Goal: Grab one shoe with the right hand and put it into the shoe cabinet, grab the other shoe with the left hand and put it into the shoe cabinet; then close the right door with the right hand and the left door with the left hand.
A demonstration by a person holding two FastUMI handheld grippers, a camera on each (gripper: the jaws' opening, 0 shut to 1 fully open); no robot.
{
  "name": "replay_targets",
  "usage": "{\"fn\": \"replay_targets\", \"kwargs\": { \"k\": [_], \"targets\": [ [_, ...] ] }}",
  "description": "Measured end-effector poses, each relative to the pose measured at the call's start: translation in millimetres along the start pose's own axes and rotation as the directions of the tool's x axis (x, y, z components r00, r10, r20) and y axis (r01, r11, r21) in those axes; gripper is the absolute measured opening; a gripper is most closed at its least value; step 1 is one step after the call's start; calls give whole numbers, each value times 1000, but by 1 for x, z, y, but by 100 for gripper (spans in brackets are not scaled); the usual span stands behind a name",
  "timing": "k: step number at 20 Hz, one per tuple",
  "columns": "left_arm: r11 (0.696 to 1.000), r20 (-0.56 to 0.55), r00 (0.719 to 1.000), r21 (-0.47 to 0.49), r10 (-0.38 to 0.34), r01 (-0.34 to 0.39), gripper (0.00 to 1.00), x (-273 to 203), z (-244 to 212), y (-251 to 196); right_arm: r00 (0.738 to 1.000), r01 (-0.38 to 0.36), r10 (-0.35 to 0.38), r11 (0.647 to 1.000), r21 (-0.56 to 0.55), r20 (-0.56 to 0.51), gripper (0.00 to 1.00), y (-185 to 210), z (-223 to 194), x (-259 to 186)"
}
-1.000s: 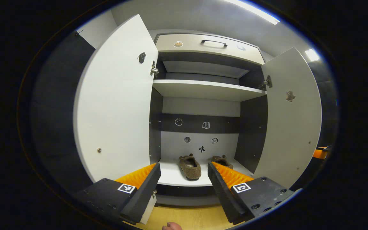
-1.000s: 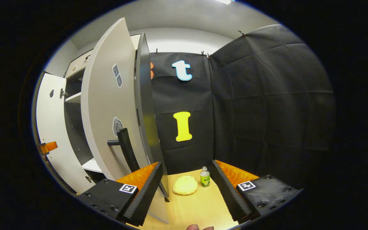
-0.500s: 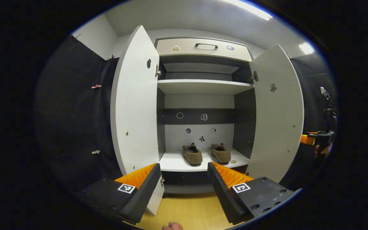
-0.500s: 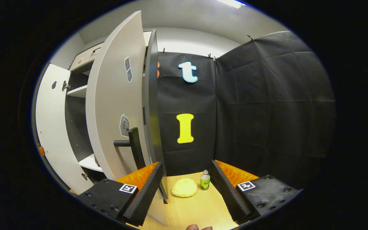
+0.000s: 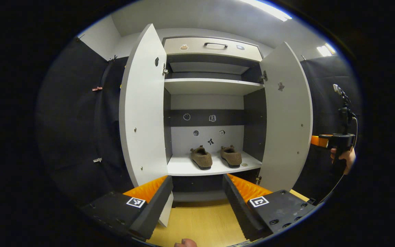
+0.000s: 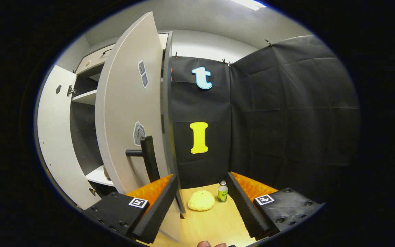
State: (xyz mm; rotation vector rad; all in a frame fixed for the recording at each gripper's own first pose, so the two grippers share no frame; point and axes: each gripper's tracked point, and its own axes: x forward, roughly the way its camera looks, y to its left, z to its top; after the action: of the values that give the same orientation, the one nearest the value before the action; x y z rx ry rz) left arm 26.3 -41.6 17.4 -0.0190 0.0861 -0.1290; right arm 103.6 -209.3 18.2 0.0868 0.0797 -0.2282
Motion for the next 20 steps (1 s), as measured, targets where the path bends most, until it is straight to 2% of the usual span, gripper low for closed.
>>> {"fn": "replay_targets", "kwargs": {
  "k": [6,12,14,17,20],
  "targets": [
    [999,-3,999,8,35,-35,94,-12,-2,30,995,-95,95,995,1,-22,97,74,-9,-6],
    [996,0,996,9,92,-92,94,-24,-2,63,978,-202,202,979,6,-49,97,151,-25,-6],
    [994,-2,994,-1,107,-107,94,-26,-2,72,977,-210,210,978,7,-40,98,162,-22,-10],
    [993,-16,993,-13,120,-120,94,-30,-8,83,981,-188,189,982,-35,30,96,167,-9,-14],
    [990,-21,991,-29,134,-135,94,-31,-10,96,978,-209,208,974,-84,-15,97,172,-23,-23]
  ]
}}
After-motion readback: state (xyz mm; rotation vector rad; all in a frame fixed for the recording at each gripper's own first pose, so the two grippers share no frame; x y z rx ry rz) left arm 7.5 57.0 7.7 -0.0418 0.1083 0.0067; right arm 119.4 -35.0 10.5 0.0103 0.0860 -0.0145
